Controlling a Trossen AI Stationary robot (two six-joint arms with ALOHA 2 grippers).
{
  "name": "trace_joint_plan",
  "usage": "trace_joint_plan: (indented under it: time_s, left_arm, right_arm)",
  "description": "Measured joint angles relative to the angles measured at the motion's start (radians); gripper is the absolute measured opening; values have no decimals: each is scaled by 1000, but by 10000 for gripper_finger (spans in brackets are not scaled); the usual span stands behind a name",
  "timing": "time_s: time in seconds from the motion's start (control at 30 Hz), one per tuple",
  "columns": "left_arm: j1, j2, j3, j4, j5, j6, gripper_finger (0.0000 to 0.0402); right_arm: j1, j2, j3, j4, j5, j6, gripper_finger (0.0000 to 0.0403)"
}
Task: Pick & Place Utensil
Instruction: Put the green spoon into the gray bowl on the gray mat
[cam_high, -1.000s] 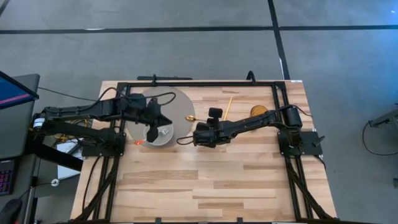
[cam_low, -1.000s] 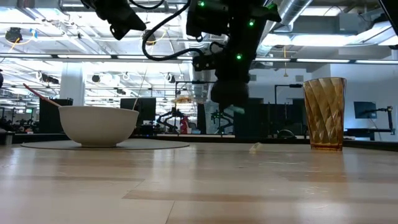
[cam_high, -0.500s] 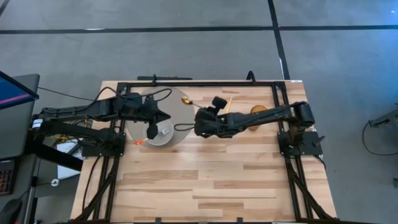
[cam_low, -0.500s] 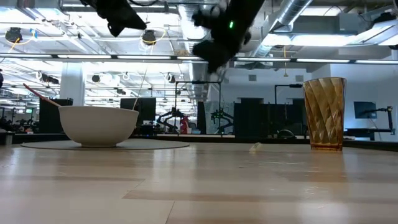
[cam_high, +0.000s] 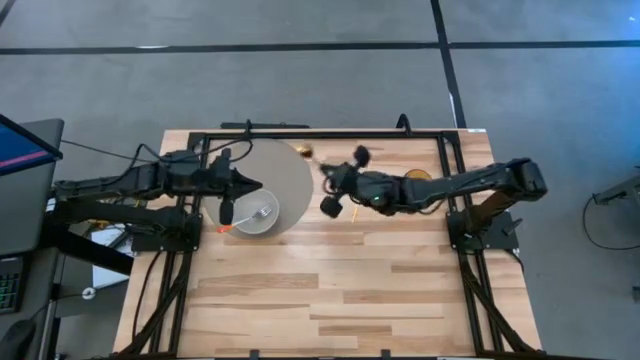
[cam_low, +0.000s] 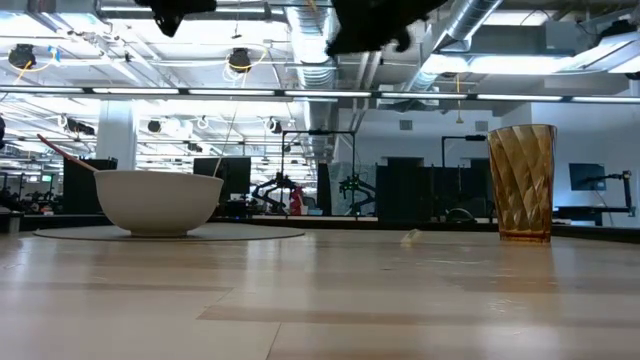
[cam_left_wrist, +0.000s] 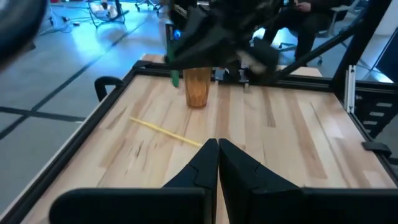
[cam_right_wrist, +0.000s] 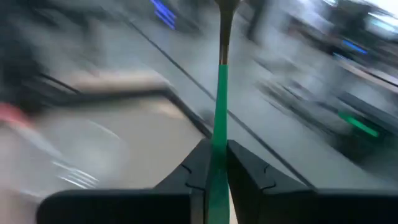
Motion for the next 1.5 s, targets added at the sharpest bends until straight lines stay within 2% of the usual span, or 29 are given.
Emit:
trace_joint_plan:
  time_s: [0.13, 0.23, 0.37, 0.6, 0.77, 0.97, 1.13, 1.37, 1.5]
  left_arm:
    - [0, 7, -69, 101, 0, 1, 13]
    - [0, 19, -109, 180, 0, 25, 13]
    - [2, 33, -141, 259, 10, 103, 15]
    - [0, 56, -140, 284, 98, 114, 61]
    - [1, 96, -140, 289, 88, 115, 102]
    - [0, 156, -140, 358, 87, 115, 132]
    - [1, 190, -140, 433, 112, 116, 144]
    - [0, 210, -140, 444, 238, 116, 142]
    - [1, 224, -140, 487, 248, 120, 138]
  right_arm:
    - [-47, 28, -63, 307, -375, -38, 27]
    - [-81, 83, -66, 412, -566, 4, 20]
    - [-111, 168, -65, 570, -740, 30, 27]
    - [-153, 271, -12, 739, -905, 77, 33]
    - [-165, 276, 31, 715, -947, 117, 23]
    - [-165, 269, 31, 723, -1038, 113, 37]
    - [-165, 269, 31, 711, -1053, 110, 33]
    - [-167, 269, 31, 711, -1096, 110, 29]
    - [-167, 269, 31, 712, -1097, 110, 35]
